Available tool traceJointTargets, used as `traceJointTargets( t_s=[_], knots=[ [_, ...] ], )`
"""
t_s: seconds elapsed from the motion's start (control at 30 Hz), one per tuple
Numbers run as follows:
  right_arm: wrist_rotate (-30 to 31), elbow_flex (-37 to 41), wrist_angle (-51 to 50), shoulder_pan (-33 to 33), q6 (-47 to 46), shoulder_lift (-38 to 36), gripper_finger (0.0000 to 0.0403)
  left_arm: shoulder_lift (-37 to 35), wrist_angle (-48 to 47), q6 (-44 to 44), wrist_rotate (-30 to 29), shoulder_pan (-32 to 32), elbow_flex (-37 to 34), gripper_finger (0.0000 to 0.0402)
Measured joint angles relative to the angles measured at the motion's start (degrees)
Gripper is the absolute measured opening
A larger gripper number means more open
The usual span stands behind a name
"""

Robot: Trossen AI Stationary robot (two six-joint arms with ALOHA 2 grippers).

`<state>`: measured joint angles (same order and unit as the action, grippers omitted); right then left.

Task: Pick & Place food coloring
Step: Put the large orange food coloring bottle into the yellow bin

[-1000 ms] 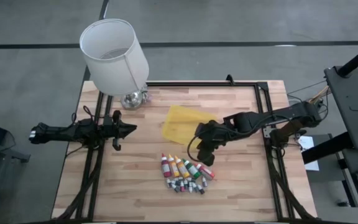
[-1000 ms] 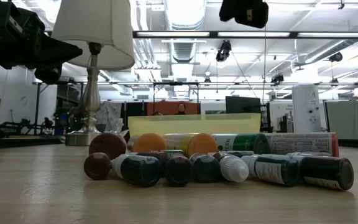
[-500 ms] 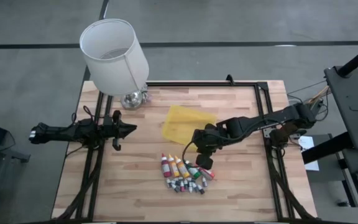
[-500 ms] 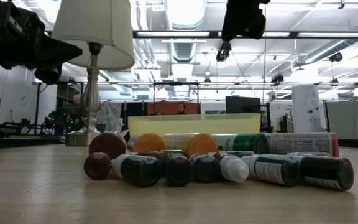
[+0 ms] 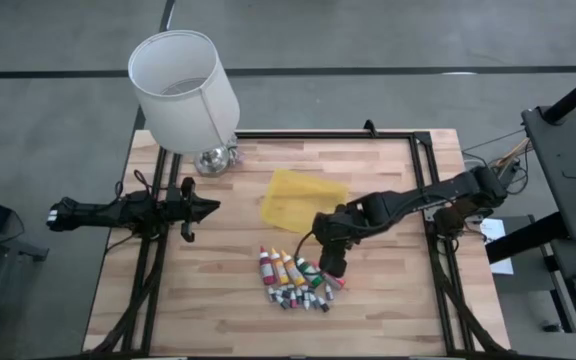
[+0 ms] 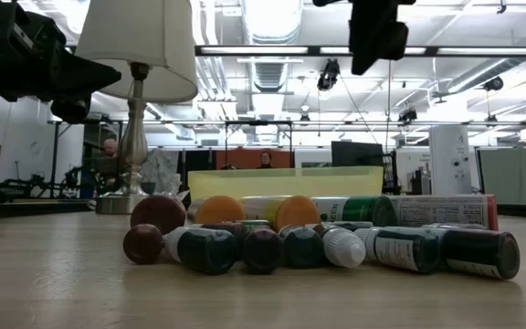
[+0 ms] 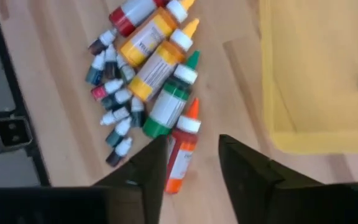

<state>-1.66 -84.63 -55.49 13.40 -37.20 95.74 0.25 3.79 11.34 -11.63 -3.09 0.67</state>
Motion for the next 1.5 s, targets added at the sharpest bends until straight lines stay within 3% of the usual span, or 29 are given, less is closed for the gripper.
traceJointTargets(
  t_s=[0.3,0.9,1.5],
  knots=[
    [-2.77,0.29,-1.25,1.55,-1.62,3.84,0.0200,0.00,0.00,-0.01,0.01,0.02,0.00,0.0000],
    [-3.60,0.42,0.28,5.47,-3.27,13.34,0.0201,0.00,0.00,0.01,-0.01,0.02,0.01,0.0000],
    [-4.38,7.28,9.74,4.82,-13.26,13.81,0.0201,0.00,0.00,-0.01,-0.01,0.02,0.02,0.0000]
  ],
)
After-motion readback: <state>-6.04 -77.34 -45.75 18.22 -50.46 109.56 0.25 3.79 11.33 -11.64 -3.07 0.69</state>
